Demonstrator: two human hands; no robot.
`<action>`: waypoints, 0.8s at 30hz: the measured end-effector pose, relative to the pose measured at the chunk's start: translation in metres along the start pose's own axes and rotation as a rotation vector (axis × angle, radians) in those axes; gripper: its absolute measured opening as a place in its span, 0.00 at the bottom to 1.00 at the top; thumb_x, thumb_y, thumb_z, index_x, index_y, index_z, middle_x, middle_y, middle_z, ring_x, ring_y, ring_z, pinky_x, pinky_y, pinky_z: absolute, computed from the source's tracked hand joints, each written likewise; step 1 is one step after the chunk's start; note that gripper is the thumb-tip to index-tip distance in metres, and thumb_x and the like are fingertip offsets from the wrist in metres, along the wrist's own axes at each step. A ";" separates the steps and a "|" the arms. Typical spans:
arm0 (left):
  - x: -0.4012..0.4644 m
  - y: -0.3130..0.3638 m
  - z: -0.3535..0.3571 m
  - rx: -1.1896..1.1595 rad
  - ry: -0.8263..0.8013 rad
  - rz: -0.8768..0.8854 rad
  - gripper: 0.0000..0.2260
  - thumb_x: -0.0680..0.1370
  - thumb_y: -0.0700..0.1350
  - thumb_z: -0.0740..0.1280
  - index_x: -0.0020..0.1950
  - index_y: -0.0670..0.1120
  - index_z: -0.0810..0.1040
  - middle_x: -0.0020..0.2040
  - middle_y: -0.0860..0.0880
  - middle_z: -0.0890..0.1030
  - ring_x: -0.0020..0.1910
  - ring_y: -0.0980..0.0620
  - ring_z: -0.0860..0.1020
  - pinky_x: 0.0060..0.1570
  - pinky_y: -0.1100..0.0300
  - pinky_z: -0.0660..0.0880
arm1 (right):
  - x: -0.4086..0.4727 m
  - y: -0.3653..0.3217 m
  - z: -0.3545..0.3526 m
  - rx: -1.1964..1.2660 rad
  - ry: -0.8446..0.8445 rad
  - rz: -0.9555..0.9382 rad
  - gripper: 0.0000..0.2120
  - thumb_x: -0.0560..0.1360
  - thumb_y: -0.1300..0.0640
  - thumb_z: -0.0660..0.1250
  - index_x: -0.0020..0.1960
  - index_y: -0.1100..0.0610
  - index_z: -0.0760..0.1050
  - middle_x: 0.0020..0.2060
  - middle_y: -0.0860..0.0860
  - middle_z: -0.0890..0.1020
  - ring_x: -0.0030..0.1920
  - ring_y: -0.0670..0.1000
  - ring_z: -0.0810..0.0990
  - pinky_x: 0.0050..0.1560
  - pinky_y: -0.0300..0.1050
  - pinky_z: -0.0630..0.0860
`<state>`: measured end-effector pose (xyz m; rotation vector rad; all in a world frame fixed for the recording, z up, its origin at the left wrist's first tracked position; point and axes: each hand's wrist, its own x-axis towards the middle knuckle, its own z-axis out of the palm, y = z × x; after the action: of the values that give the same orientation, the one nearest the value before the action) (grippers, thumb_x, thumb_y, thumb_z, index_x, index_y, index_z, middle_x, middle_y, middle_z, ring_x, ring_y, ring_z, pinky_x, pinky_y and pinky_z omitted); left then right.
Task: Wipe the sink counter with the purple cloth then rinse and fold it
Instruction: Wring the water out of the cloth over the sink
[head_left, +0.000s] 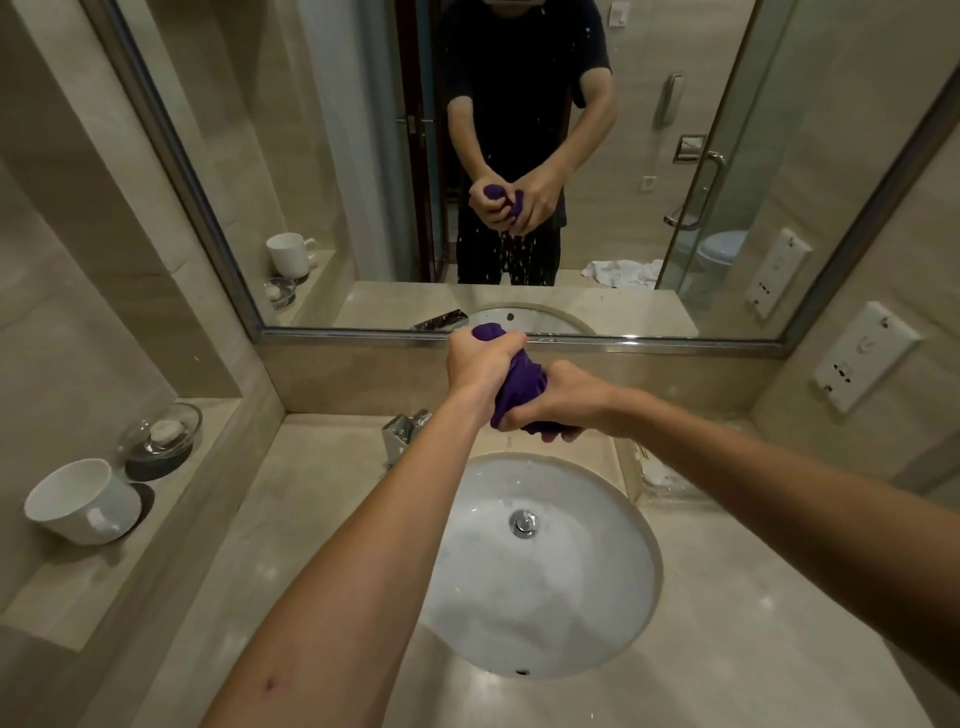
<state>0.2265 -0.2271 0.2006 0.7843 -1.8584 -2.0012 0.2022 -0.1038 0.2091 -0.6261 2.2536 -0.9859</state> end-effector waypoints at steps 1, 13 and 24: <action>-0.002 0.003 0.000 0.006 -0.009 0.007 0.08 0.69 0.42 0.74 0.36 0.45 0.76 0.28 0.51 0.77 0.34 0.47 0.79 0.38 0.53 0.81 | -0.002 -0.003 -0.004 0.013 -0.037 0.006 0.17 0.67 0.55 0.81 0.49 0.62 0.79 0.34 0.55 0.80 0.33 0.52 0.77 0.30 0.44 0.70; -0.001 0.053 -0.050 -0.199 -0.670 0.020 0.20 0.75 0.49 0.73 0.67 0.54 0.78 0.63 0.48 0.82 0.63 0.47 0.80 0.64 0.47 0.76 | -0.019 -0.029 -0.060 0.397 -0.354 0.138 0.26 0.63 0.49 0.76 0.56 0.59 0.75 0.38 0.52 0.81 0.25 0.45 0.69 0.24 0.35 0.64; 0.000 0.034 -0.007 -0.111 -0.024 0.024 0.06 0.72 0.37 0.74 0.43 0.43 0.78 0.37 0.45 0.79 0.37 0.47 0.80 0.34 0.58 0.80 | -0.005 -0.050 -0.020 -0.204 0.032 0.147 0.15 0.69 0.56 0.78 0.49 0.58 0.75 0.34 0.54 0.79 0.27 0.50 0.75 0.26 0.39 0.72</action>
<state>0.2253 -0.2368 0.2341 0.7063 -1.7439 -2.0875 0.2009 -0.1221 0.2602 -0.5244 2.4103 -0.7052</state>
